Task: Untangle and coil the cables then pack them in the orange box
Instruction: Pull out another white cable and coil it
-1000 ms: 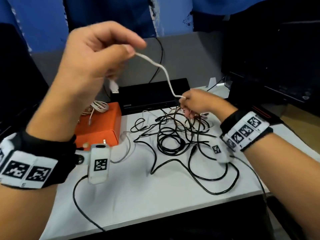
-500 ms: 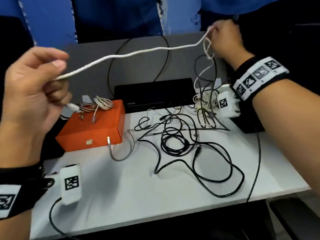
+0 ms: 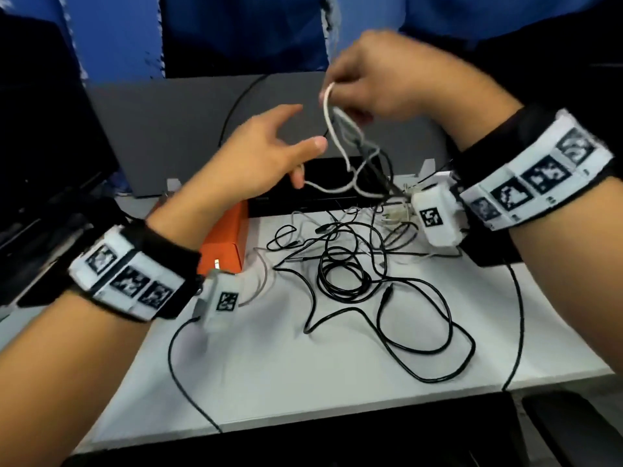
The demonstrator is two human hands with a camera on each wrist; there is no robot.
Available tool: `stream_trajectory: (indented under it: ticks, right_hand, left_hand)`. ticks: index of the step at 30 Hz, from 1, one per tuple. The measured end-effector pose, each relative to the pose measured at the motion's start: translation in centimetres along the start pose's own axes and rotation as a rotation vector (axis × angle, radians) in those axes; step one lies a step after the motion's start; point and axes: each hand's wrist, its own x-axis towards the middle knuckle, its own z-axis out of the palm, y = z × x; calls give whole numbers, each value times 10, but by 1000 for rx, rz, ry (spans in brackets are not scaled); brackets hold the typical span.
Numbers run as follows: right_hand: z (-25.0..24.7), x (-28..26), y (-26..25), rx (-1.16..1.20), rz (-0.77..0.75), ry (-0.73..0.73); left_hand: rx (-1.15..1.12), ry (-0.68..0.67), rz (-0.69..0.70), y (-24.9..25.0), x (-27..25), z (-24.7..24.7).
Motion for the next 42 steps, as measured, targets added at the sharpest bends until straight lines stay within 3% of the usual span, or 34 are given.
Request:
stream_trajectory:
  ticks: [2, 4, 9, 13, 16, 21, 24, 28, 32, 37, 42]
  right_hand:
    - [16, -3, -9, -14, 14, -73]
    - [32, -7, -6, 26, 43, -12]
    - [65, -24, 9, 409, 149, 17]
    - [81, -31, 16, 391, 49, -17]
    - [84, -33, 21, 349, -3, 21]
    - [91, -41, 26, 428, 57, 276]
    - [100, -42, 28, 474, 133, 347]
    - [108, -40, 33, 418, 202, 225]
    - [103, -29, 46, 335, 246, 240]
    - [116, -30, 55, 225, 313, -59]
    - [127, -49, 59, 892, 422, -248]
  left_hand:
    - [1, -109, 9, 3, 16, 10]
    - [-6, -165, 12, -4, 28, 15]
    - [41, -211, 13, -22, 34, 23]
    - [97, -103, 52, -29, 36, 29]
    - [178, -116, 112, -28, 38, 26]
    - [393, 89, 178, -26, 45, 22]
    - [447, 199, 182, -27, 48, 27]
    - [383, 232, 163, -31, 54, 29]
    - [430, 199, 196, -37, 57, 28]
    - [426, 95, 106, -57, 60, 31]
    - [437, -28, 37, -74, 56, 26]
